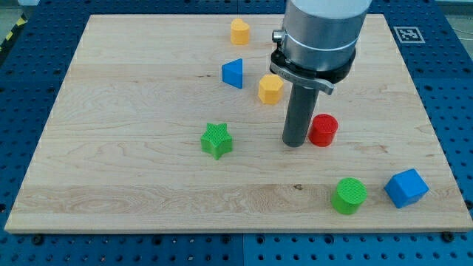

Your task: Push the red circle right above the green circle

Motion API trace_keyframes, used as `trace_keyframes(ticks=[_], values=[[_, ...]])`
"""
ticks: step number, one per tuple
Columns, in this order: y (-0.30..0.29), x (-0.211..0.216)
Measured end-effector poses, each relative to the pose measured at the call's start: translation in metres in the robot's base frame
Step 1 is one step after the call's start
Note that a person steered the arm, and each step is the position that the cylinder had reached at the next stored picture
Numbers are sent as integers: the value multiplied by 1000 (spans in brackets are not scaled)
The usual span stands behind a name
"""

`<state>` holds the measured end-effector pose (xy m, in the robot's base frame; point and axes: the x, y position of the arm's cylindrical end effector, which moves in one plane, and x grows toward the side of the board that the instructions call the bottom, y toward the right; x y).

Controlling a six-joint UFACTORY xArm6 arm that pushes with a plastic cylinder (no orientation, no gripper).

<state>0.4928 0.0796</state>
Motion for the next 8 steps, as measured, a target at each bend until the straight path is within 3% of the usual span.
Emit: trace_keyframes(ticks=[2,4,8], values=[[19,-32],[32,-35],[47,51]])
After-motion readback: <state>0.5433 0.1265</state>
